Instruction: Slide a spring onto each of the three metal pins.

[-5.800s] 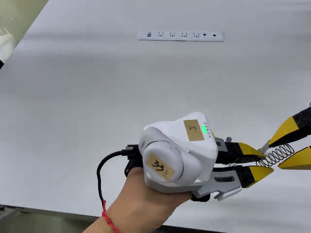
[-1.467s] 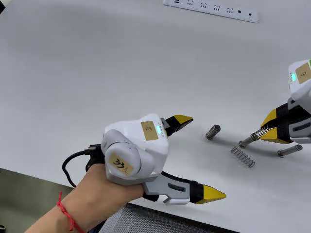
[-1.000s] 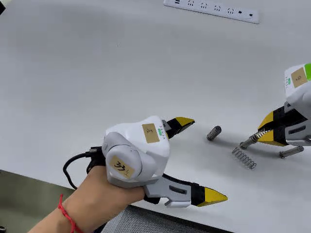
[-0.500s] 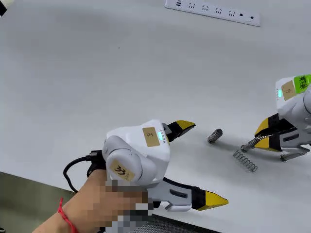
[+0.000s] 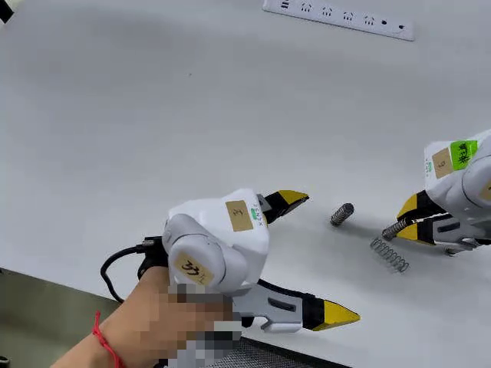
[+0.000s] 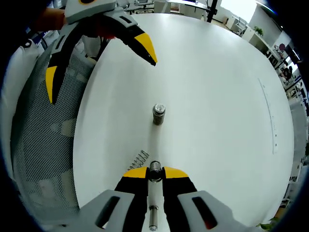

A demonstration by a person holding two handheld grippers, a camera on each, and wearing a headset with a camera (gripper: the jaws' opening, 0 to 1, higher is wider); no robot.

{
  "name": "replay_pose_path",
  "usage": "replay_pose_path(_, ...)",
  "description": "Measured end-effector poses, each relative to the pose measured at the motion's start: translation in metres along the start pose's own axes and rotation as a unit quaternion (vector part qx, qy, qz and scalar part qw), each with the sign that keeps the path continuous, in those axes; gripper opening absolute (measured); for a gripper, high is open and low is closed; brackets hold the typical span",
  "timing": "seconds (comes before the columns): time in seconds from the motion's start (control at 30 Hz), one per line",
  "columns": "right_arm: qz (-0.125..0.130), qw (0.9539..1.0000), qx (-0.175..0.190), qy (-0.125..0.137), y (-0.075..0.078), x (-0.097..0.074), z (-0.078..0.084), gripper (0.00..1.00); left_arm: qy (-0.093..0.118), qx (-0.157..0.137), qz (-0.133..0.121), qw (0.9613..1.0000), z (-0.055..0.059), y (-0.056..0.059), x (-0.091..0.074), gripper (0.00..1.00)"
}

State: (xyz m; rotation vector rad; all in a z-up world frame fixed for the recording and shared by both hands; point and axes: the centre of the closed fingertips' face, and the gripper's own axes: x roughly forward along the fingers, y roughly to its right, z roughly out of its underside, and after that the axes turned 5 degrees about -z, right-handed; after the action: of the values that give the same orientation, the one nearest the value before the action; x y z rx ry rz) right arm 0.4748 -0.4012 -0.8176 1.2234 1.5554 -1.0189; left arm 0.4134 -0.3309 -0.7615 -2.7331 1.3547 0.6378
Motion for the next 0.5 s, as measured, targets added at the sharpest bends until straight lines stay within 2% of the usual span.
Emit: replay_pose_path(0.5,0.007,1.0,0.002,0.003,0.0027,0.0049,0.0012,0.13,-0.003,0.0,-0.003,1.0,0.0022,-0.0008,-0.0007,0.89)
